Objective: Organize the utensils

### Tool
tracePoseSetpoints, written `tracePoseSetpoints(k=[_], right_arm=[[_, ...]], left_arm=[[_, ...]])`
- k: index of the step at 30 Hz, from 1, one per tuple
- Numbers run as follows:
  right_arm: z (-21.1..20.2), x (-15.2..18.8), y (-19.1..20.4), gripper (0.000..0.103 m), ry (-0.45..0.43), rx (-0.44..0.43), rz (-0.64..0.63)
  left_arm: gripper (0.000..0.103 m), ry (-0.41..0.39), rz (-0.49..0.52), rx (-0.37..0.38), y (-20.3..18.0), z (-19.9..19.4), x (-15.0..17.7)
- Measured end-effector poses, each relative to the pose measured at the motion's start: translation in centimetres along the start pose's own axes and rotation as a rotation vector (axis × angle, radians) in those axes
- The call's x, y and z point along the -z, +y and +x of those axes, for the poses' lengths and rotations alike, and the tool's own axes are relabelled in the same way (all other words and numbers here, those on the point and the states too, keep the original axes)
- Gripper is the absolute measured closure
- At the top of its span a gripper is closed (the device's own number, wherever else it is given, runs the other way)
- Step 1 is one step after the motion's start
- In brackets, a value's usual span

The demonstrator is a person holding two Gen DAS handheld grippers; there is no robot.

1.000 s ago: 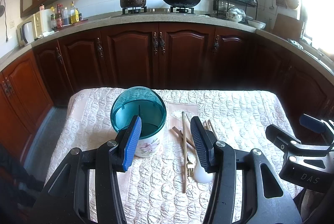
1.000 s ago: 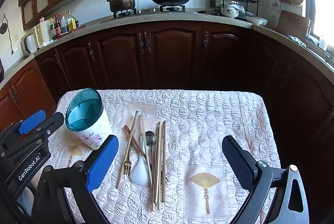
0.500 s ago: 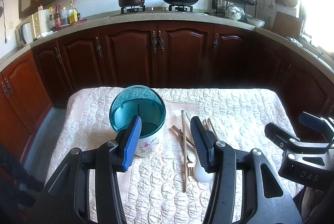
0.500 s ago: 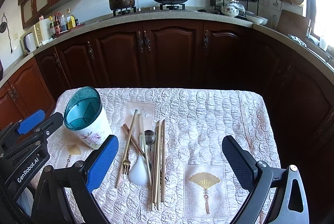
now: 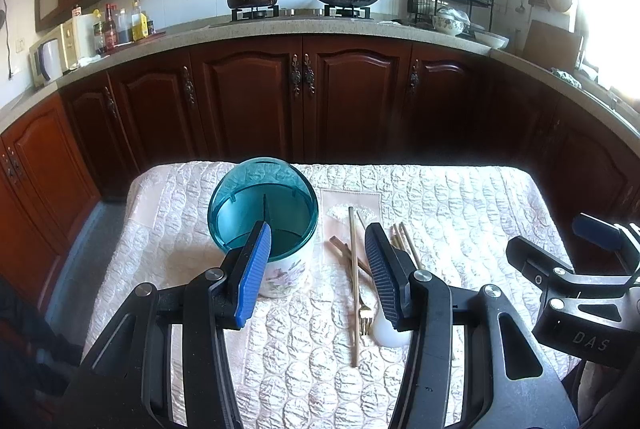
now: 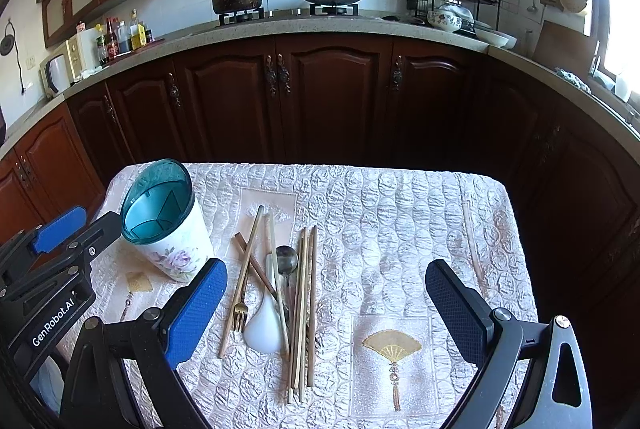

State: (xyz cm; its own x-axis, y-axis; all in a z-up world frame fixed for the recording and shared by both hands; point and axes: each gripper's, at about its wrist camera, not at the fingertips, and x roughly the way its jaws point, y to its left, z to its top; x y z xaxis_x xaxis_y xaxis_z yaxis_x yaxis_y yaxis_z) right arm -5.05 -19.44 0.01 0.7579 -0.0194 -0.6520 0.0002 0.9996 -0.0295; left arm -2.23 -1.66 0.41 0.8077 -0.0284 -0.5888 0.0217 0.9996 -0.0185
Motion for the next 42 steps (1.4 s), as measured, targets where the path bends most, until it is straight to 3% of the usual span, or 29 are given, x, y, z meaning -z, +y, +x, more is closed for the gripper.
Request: tracePoseSetpoints(k=[15,27,35,39,42], right_arm=[[0.7,0.4,-0.3,0.004,0.017,-0.012,0.009],[4.8,2.1,-1.5,0.005,0.106,-0.078,-0.004],[11.3,3.4,-3.2,0.028,0.215,-0.202,0.052],[14.8,3.1,-4.2,0.049,0.268,-0.276,0.12],[17.1,2.8,-4.1,0.054,0.305,-0.294,0.128]], left_arm=[[0.054,0.028,-0.006,0.017,0.8,0.7,0.5],[0.054,0.142,-0.006,0.085,1.5,3.7,3.0],[0.054,0.206,0.054,0.116,-0.6,7.8,4.1],[0.055,0.242,0.068,0.121,-1.2,10.4,4.3],[0.055,0.268,0.091,0.101,-1.8,12.3,4.3]])
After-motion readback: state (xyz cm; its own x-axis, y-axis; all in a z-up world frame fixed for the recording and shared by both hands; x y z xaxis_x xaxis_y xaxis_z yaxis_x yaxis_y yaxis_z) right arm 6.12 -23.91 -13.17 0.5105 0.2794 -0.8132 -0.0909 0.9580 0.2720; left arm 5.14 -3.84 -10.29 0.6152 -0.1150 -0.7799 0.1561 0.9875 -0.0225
